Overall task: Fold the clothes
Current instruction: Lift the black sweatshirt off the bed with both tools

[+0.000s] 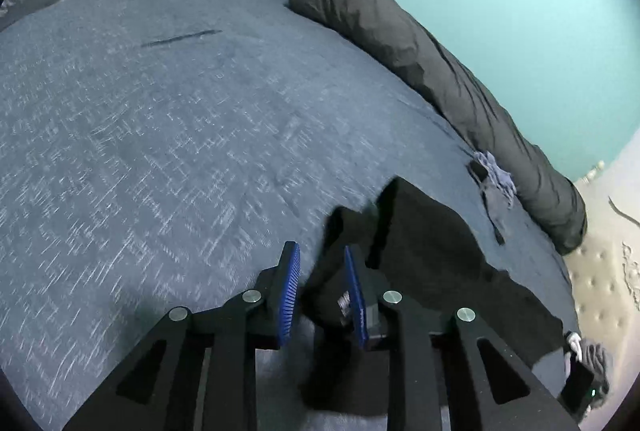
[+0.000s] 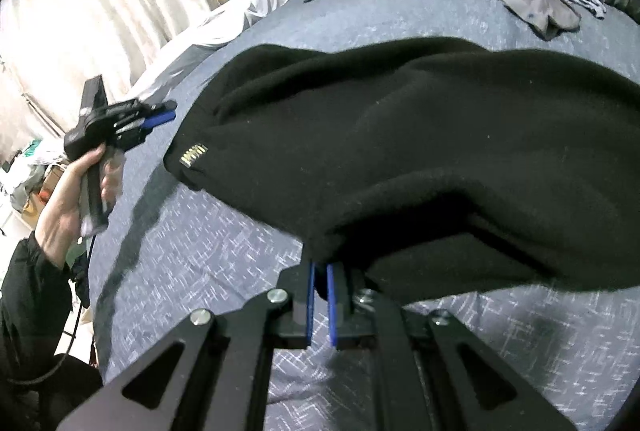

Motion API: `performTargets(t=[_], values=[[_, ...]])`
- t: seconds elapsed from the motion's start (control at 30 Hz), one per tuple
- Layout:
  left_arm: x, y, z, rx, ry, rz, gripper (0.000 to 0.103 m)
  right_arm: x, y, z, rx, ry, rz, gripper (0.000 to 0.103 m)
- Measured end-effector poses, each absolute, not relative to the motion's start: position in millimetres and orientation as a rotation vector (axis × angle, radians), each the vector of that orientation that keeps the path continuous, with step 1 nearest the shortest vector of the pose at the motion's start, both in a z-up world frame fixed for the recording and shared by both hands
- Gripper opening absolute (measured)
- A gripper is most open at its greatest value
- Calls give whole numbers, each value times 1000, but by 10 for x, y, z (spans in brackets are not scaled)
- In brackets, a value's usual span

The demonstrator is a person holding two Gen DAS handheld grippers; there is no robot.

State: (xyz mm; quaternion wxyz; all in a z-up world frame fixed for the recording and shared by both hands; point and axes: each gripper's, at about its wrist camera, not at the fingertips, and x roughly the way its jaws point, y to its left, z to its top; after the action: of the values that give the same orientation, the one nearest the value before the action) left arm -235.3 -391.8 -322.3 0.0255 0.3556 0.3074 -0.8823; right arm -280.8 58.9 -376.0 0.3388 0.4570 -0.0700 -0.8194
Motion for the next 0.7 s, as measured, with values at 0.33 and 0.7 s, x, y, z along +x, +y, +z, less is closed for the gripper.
performTargets(t=[0.33, 0.7], values=[[-2538, -3823, -3592, 1271, 1025, -2672, 24, -2851, 601, -3809, 1205, -200, -2122, 5], [-2429, -3610, -3373, 1362, 831, -2823, 6, -2857, 617, -3846, 1215, -221, -2124, 5]])
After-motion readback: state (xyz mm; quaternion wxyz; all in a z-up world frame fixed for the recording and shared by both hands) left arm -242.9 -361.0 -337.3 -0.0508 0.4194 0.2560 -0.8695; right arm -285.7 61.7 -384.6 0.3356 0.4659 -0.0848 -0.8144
